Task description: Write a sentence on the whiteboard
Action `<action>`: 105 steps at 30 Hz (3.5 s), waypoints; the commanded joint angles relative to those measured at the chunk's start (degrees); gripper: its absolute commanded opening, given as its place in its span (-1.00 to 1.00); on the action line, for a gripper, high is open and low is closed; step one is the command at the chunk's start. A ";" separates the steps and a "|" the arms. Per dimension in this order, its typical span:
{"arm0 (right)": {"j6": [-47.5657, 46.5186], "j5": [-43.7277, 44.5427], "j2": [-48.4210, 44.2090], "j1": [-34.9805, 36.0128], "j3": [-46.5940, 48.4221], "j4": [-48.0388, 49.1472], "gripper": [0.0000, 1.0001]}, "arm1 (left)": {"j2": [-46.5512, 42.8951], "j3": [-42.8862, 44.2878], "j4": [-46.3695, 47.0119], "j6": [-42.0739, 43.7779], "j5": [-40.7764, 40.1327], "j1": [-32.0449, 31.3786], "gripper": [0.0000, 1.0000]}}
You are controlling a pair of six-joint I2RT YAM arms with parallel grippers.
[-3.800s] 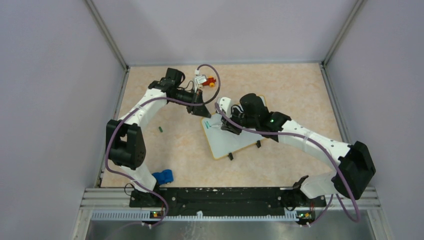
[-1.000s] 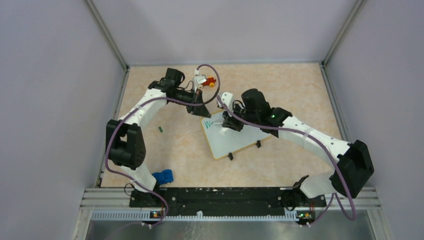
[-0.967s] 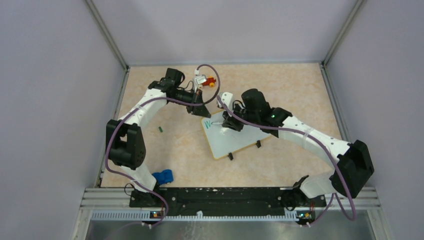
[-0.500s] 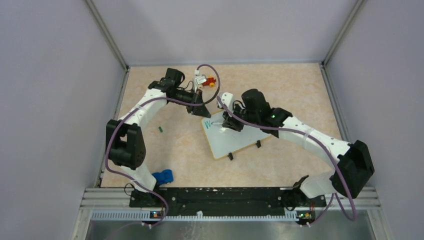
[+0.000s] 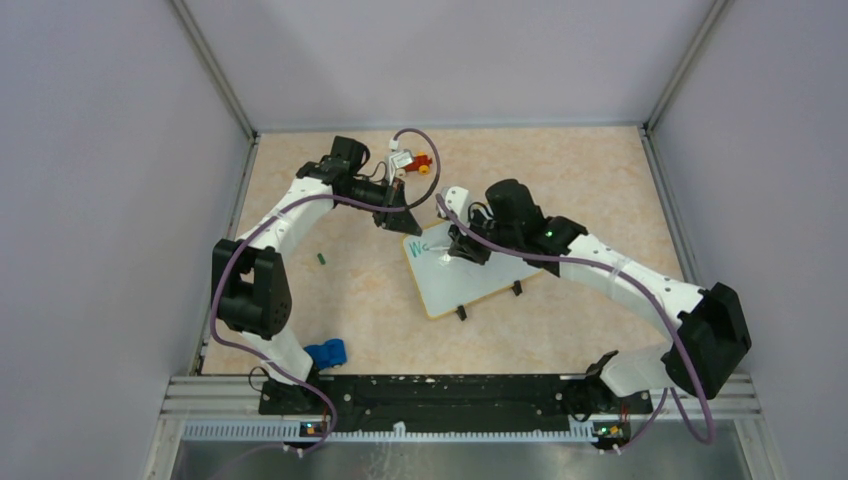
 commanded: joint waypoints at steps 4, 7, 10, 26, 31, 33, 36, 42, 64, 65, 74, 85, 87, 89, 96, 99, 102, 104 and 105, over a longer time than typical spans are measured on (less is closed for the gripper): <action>-0.08 1.45 -1.81 -1.25 1.61 1.50 -1.00 | -1.09 -0.47 0.40 0.77 0.37 -0.60 -1.00; 0.19 1.37 -1.53 -1.23 2.36 1.82 -1.00 | -1.07 -0.42 0.40 0.66 0.47 -0.60 -1.00; 0.48 1.36 -1.16 -1.25 2.75 2.09 -1.00 | -1.06 -0.47 0.40 0.78 0.37 -0.56 -1.00; 1.31 2.11 -0.87 -1.67 3.64 3.10 -1.00 | -0.99 -0.31 0.31 0.87 0.38 -0.60 -1.00; 1.71 1.72 -0.75 -1.78 3.99 3.41 -1.00 | -0.96 -0.21 0.31 0.87 0.35 -0.60 -1.00; 1.71 1.35 -0.53 -1.78 3.97 3.28 -1.00 | -0.97 -0.19 0.31 0.82 0.38 -0.60 -1.00; 1.56 0.81 -0.27 -1.78 3.70 3.01 -1.00 | -0.97 -0.22 0.25 0.87 0.29 -0.60 -1.00; 1.01 0.11 -0.31 -1.78 2.54 2.28 -1.00 | -1.03 -0.16 0.24 0.91 0.19 -0.56 -1.00; -0.56 -0.70 -2.22 -1.78 -0.69 0.00 -1.00 | -1.24 -0.50 0.22 1.00 -0.16 -0.60 -1.00; -0.57 -0.67 -2.34 -1.78 -0.90 0.06 -1.00 | -1.31 -0.43 0.22 0.93 -0.17 -0.60 -1.00; -0.23 0.78 -3.35 -1.87 0.25 0.08 -1.00 | -1.40 -0.57 0.22 1.02 -0.24 -0.60 -1.00; 0.57 -0.90 -4.03 -1.95 3.50 -1.55 -1.00 | -1.60 -0.72 0.22 1.12 -0.17 -0.60 -1.00; 0.57 -0.92 -3.97 -2.38 3.58 -1.34 -1.00 | -1.67 -0.76 0.22 1.12 -0.14 -0.60 -1.00; 0.85 -1.49 -3.89 -2.90 3.60 -1.09 -1.00 | -1.68 -0.83 0.22 1.15 -0.22 -0.60 -1.00; 1.14 -2.88 -3.52 -3.72 3.47 -0.28 -1.00 | -1.72 -0.93 0.24 1.31 -0.28 -0.60 -1.00; 1.47 -3.68 -3.29 -3.74 3.89 0.25 -1.00 | -1.59 -0.86 0.27 1.31 -0.20 -0.68 -1.00; 1.49 -3.65 -2.92 -3.72 4.18 0.47 -1.00 | -1.66 -0.88 0.22 1.30 -0.18 -0.68 -1.00; 1.53 -3.73 -2.76 -3.72 4.20 0.43 -1.00 | -1.72 -0.93 0.30 1.31 -0.16 -0.69 -1.00; 1.54 -3.86 -2.68 -3.72 4.24 0.41 -1.00 | -1.78 -0.94 0.23 1.31 -0.17 -0.69 -1.00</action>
